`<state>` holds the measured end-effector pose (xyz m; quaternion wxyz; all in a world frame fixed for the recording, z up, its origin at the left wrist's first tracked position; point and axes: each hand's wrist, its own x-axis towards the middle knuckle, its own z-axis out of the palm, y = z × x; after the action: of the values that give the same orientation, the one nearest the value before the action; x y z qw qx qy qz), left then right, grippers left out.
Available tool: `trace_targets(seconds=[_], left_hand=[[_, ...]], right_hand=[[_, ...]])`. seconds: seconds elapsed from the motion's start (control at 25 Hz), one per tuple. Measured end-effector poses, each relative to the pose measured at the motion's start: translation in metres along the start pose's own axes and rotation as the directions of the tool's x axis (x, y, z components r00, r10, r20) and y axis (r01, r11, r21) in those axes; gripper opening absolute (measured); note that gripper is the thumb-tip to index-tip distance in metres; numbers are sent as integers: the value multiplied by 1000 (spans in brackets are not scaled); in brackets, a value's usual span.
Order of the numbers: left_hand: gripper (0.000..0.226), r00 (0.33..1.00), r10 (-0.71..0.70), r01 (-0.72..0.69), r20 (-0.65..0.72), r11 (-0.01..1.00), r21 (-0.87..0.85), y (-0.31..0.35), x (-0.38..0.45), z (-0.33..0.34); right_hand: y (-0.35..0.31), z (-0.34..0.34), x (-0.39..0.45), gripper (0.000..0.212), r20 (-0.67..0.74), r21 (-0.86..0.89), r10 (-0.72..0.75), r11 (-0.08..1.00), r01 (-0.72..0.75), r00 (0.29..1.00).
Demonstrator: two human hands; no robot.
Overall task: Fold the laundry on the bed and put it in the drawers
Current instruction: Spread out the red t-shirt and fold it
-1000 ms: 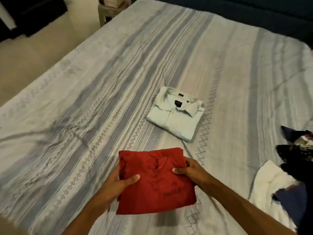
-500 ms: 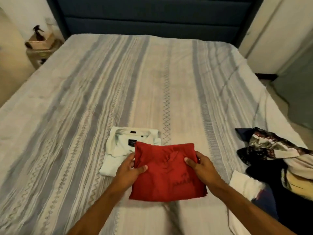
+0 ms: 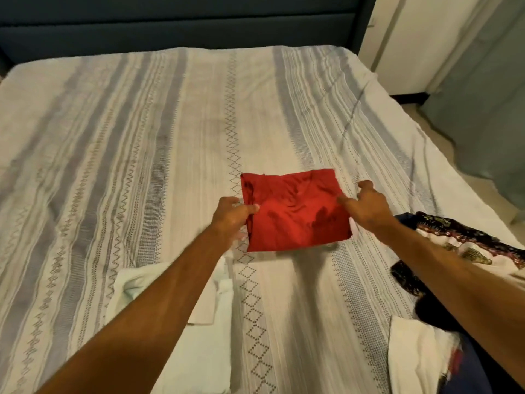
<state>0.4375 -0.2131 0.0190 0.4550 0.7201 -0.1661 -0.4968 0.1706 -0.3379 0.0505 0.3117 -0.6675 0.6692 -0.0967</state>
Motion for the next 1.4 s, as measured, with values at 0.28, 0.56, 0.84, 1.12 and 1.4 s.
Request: trace_targets(seconds=[0.28, 0.56, 0.84, 1.12, 1.4], left_hand=[[43, 786, 422, -264, -451, 890, 373, -102, -51, -145], [56, 933, -309, 340, -182, 925, 172, -171, -94, -249], [76, 994, -59, 76, -86, 974, 214, -128, -64, -252], [108, 993, -34, 55, -109, 978, 200, -50, 30, -229], [81, 851, 458, -106, -258, 631, 769, -143, -13, -138]], right_hand=[[26, 169, -111, 24, 370, 377, 65, 901, -214, 927], [-27, 268, -190, 77, 637, 379, 72, 838, -393, 767], [-74, 241, -164, 44, 465, 514, -117, 843, -159, 878], [-112, 202, -46, 56, 445, 362, -17, 918, -162, 895], [-11, 211, -112, 44, 348, -7, -270, 957, 291, 898]])
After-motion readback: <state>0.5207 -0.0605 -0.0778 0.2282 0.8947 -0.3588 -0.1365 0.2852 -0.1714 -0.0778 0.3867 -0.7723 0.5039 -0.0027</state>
